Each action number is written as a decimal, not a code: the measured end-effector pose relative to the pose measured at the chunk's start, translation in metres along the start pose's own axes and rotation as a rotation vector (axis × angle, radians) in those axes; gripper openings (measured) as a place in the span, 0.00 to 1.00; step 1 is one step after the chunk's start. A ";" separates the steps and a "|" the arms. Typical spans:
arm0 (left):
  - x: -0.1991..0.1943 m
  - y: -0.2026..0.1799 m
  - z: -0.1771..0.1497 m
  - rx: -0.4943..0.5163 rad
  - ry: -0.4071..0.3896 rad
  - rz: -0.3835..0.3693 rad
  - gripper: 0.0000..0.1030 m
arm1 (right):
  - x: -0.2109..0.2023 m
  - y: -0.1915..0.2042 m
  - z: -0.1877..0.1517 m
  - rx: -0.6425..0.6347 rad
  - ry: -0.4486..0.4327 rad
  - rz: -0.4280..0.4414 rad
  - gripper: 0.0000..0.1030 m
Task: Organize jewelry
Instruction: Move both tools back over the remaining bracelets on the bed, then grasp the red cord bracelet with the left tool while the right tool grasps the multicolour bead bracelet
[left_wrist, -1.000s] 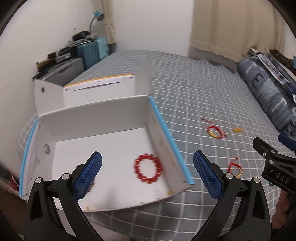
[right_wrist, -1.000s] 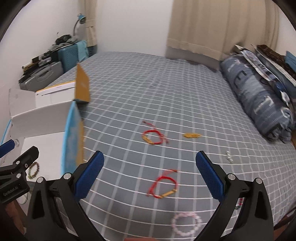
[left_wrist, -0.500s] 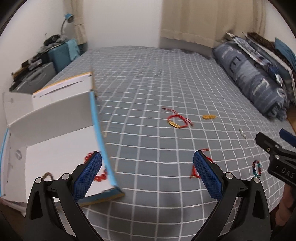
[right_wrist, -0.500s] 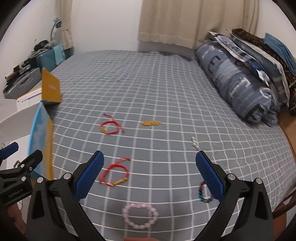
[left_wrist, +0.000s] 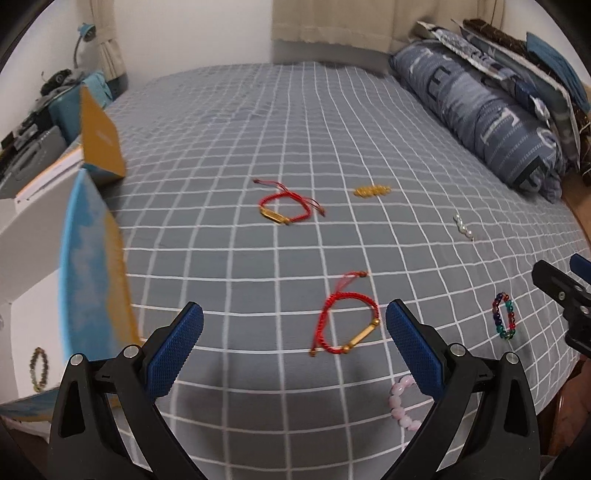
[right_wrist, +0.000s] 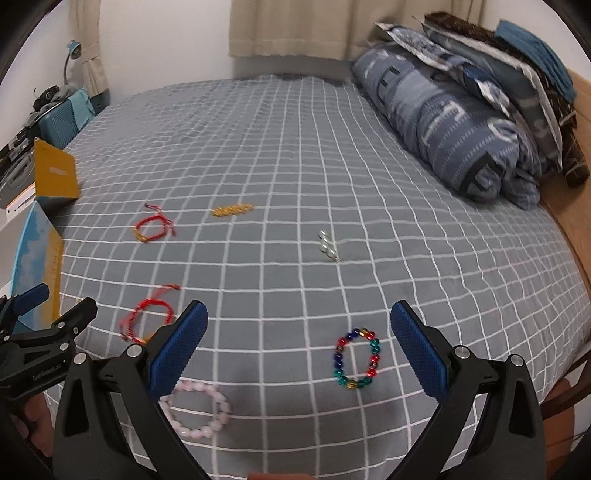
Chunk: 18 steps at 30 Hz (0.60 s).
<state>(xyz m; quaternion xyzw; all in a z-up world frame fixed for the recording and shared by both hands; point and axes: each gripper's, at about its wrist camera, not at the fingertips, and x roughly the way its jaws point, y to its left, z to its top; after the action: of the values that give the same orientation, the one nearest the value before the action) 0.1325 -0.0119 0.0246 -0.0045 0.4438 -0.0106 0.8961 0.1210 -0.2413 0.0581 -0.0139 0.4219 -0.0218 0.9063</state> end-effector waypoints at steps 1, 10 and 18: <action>0.005 -0.004 -0.001 0.003 0.002 -0.003 0.94 | 0.003 -0.004 -0.001 0.003 0.007 0.009 0.93; 0.051 -0.024 -0.007 0.024 0.060 -0.011 0.94 | 0.046 -0.042 -0.023 0.047 0.108 0.043 0.93; 0.080 -0.036 -0.013 0.036 0.113 -0.020 0.94 | 0.077 -0.066 -0.040 0.094 0.183 0.055 0.93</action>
<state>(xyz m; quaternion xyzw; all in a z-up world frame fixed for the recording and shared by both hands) 0.1704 -0.0493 -0.0464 0.0079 0.4933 -0.0275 0.8694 0.1380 -0.3111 -0.0236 0.0421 0.5015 -0.0179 0.8640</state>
